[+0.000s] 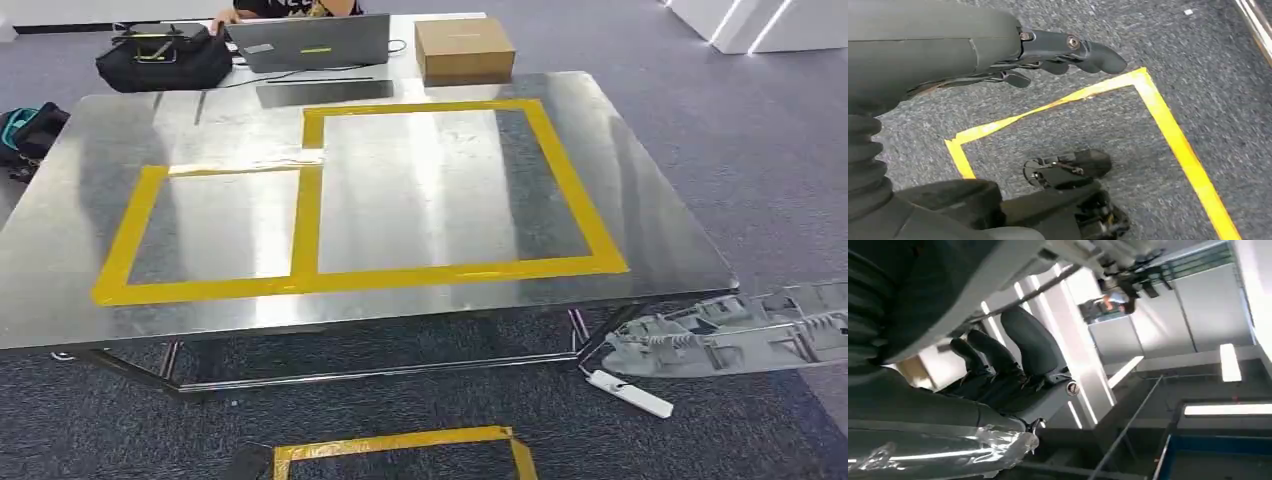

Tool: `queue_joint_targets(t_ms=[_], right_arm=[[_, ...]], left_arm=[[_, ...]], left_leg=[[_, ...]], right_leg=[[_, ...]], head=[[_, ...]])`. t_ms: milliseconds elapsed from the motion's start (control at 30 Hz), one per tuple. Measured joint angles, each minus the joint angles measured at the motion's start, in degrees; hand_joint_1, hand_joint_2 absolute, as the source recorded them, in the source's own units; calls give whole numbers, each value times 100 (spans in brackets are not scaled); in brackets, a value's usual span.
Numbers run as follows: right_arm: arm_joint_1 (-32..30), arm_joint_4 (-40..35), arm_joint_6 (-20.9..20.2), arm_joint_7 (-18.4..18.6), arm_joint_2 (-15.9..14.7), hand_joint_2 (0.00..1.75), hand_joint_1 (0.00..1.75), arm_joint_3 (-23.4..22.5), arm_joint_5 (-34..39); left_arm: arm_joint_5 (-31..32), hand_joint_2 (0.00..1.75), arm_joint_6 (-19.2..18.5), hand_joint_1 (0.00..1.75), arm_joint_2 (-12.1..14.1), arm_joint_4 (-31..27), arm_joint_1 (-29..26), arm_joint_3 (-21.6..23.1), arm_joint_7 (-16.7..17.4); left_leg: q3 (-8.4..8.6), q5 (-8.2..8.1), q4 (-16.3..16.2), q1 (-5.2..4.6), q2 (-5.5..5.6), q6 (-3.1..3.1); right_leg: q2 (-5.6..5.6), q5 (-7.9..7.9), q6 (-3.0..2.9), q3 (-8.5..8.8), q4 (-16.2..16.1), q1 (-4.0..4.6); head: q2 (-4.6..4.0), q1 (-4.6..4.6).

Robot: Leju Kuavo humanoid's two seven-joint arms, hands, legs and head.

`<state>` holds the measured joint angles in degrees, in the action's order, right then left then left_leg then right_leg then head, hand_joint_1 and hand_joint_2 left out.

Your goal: Take the parts from the cabinet and place them on the table.

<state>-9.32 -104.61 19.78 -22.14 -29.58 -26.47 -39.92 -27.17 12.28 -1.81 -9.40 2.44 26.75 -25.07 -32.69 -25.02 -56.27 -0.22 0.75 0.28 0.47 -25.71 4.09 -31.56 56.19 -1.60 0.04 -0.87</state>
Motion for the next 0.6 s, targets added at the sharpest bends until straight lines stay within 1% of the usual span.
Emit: queue_joint_targets(t_ms=[67,133,233,433,533,600], right_arm=[[18,24,-11,192,-260,175,175,0,-378],[61,113,-26,242,-532,175,175,2,-516],[227,242,0,248,-847,175,175,43,-694],[589,330,66,377,-1291,175,175,247,-950],[913,365,66,463,-1547,175,175,387,-1039],[1110,383,61,496,-1663,175,175,453,-1050]], left_arm=[[9,175,15,0,-6,0,10,0,0],[28,175,42,0,2,0,11,0,0],[101,175,66,0,11,0,17,2,22],[138,175,66,0,15,0,26,2,65],[159,175,59,0,15,0,52,7,92],[177,175,61,0,15,0,71,7,105]], left_leg=[[-3,2,0,-1,1,2],[-6,3,0,-5,1,5],[-4,4,0,-6,-1,5],[-6,6,0,-6,-2,5],[-6,10,0,-6,-3,8],[-6,14,0,-5,-4,11]], right_leg=[[-3,0,0,0,0,-1],[-2,1,1,-1,0,-3],[3,7,5,-3,0,-4],[1,8,3,-7,4,-4],[3,9,3,-10,5,-4],[0,9,3,-8,5,-3]], head=[[0,-7],[0,-5],[0,-4],[0,-4],[0,-7],[0,-7]])
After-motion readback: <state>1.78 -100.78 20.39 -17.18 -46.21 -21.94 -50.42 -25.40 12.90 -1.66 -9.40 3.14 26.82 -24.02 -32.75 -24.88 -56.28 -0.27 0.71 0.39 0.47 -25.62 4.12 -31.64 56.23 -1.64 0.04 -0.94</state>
